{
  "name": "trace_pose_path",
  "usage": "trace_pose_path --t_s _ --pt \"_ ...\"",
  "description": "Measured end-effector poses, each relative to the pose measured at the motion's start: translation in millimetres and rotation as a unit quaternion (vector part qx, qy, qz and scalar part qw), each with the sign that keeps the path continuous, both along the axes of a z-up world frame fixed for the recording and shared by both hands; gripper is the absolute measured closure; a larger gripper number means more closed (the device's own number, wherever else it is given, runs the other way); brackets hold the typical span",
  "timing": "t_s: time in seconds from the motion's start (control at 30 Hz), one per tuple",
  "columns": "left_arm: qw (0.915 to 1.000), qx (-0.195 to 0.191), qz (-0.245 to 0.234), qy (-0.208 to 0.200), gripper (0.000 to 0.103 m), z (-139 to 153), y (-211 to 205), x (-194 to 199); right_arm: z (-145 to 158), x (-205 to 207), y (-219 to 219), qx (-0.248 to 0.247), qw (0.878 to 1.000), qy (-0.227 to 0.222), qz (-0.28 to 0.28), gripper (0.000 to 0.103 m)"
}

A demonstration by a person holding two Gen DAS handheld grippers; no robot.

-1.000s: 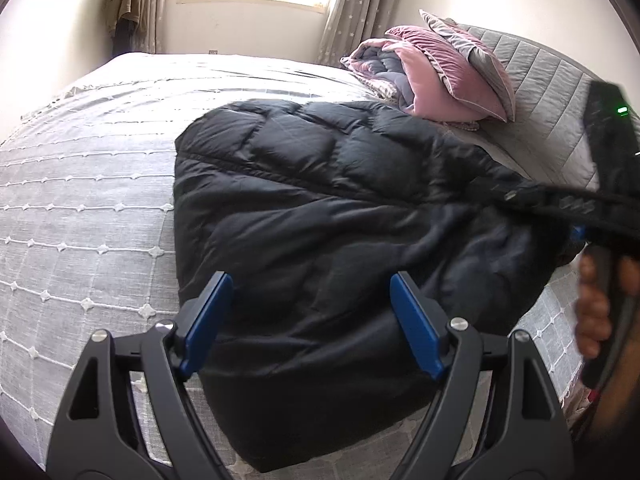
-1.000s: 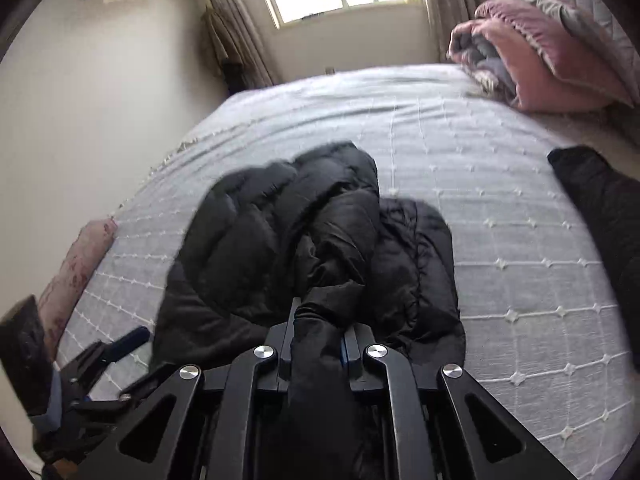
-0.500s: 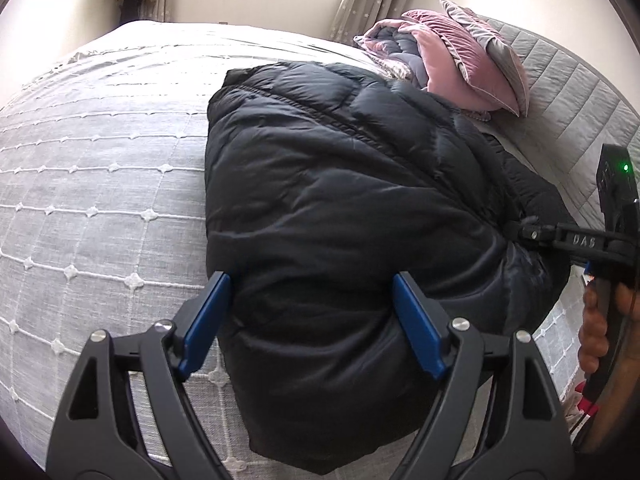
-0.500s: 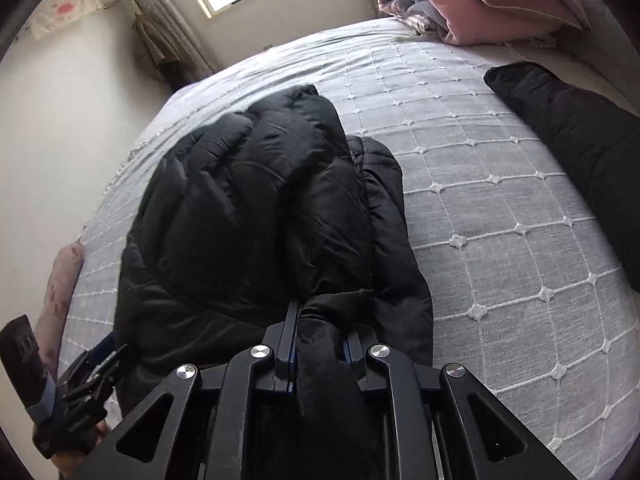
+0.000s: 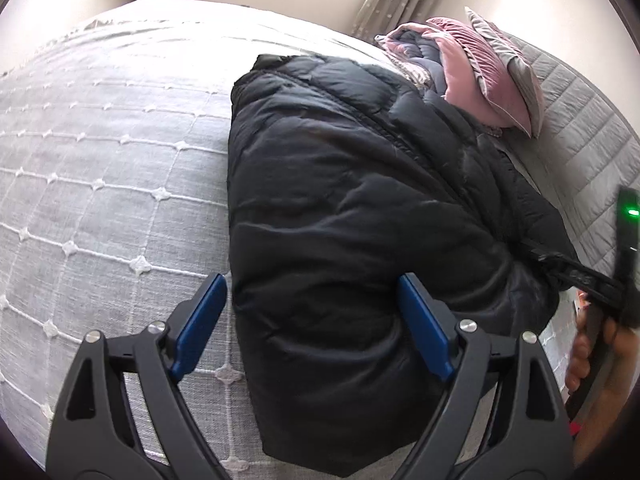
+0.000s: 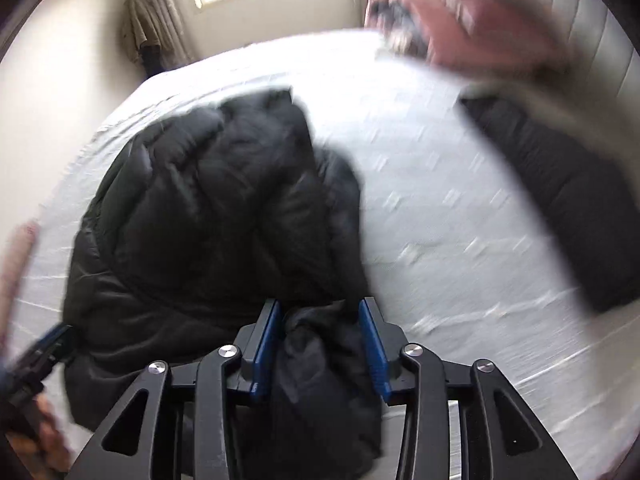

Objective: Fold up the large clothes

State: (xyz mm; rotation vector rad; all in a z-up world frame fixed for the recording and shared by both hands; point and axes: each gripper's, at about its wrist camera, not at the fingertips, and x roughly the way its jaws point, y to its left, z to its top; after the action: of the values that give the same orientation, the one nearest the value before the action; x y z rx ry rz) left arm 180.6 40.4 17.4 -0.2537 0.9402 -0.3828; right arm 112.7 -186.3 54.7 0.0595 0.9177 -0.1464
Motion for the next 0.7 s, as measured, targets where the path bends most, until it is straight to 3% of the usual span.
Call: trace_pose_path --t_s 0.17,0.27,0.43,0.6,0.7 --pt "1.0000 0.003 -0.004 0.001 0.016 -2 -11 0 37 -24 31 -0.012 0.995 -0.077 0.062 0.067" --pt "1.0000 0.008 -0.004 -0.001 0.016 -2 -14 -2 41 -30 54 -0.029 0.991 -0.090 0.094 0.071" --pt "1.0000 0.000 -0.002 0.004 0.016 -3 -11 0 -8 -2 58 -0.033 0.996 0.025 0.084 0.073" --pt "0.9998 -0.017 0.000 0.015 0.015 -8 -6 1 -33 6 31 0.043 0.995 0.051 0.078 0.073" --pt "0.9994 -0.026 -0.001 0.024 0.014 -12 -6 1 -49 13 25 0.060 0.993 0.072 0.074 0.074"
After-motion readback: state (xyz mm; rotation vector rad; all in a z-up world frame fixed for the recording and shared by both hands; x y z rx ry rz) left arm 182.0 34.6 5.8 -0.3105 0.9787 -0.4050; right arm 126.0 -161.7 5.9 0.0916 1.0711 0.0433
